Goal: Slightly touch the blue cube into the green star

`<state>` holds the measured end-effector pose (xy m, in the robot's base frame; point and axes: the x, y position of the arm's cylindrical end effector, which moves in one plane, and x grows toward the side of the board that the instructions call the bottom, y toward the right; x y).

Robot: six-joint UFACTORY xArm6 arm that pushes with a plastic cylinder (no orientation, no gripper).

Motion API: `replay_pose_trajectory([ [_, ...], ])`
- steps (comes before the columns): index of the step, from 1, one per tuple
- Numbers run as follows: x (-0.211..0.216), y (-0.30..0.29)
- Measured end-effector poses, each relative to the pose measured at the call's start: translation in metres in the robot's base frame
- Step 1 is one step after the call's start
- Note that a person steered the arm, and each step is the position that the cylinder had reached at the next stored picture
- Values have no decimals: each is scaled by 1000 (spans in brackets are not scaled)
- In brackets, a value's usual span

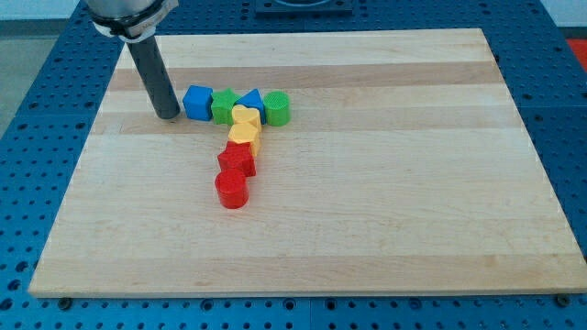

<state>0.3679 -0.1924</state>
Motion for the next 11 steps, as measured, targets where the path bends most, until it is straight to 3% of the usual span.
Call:
replay_pose_trajectory([
  [3, 7, 13],
  [5, -18, -23],
  [11, -27, 12],
])
